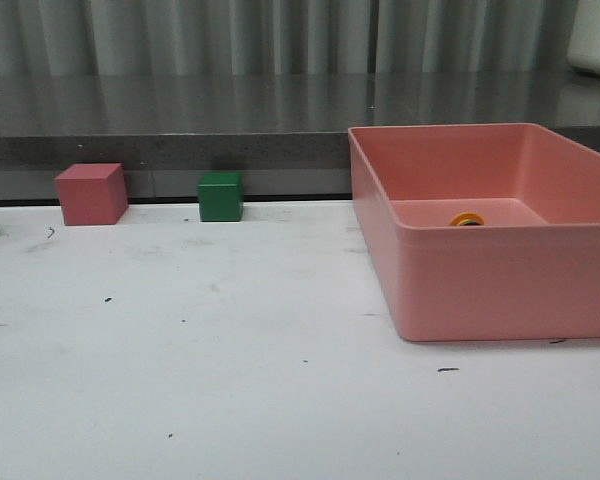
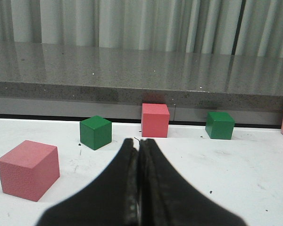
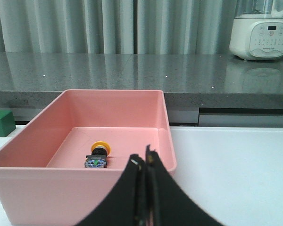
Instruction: Place and stand button with both arms
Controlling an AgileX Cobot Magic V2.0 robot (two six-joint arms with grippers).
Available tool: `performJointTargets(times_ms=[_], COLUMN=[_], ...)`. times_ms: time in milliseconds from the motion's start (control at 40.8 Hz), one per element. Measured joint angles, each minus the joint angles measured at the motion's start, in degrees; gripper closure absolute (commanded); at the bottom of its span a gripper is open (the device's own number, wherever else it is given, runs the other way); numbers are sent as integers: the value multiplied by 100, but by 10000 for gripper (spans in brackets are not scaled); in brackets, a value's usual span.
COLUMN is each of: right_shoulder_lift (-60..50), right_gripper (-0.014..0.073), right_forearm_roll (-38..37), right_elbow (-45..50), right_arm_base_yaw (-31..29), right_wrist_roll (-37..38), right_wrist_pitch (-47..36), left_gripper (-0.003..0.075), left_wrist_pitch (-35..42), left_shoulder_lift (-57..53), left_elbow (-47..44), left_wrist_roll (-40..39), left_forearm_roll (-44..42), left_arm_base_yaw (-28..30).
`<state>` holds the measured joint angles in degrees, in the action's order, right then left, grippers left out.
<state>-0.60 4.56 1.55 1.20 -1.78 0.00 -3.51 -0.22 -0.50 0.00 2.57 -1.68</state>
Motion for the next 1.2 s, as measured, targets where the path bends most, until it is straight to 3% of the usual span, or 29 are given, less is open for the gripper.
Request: performJointTargets(times_ms=[245, 417, 637, 858, 1201], right_shoulder_lift=[0, 0, 188, 1041, 2242], right_gripper=[662, 662, 662, 662, 662], right_forearm_roll=[0, 0, 0, 0, 0], right_elbow=[0, -725, -2216, -3394, -3788], right_arm_base_yaw=[11, 11, 11, 11, 11], right_wrist_roll=[0, 0, 0, 0, 0], right_wrist_pitch=[0, 829, 2072, 2701, 3555], left_gripper=[740, 740, 740, 740, 740], left_wrist_pitch=[351, 266, -886, -2217, -2903], left_shoulder_lift=[0, 0, 205, 1196, 2317], left_elbow=[0, 449, 2195, 3691, 4038], left_wrist_roll=[0, 0, 0, 0, 0], left_forearm_roll=[3, 31, 31, 31, 31], left_arm_base_yaw=[0, 0, 0, 0, 0])
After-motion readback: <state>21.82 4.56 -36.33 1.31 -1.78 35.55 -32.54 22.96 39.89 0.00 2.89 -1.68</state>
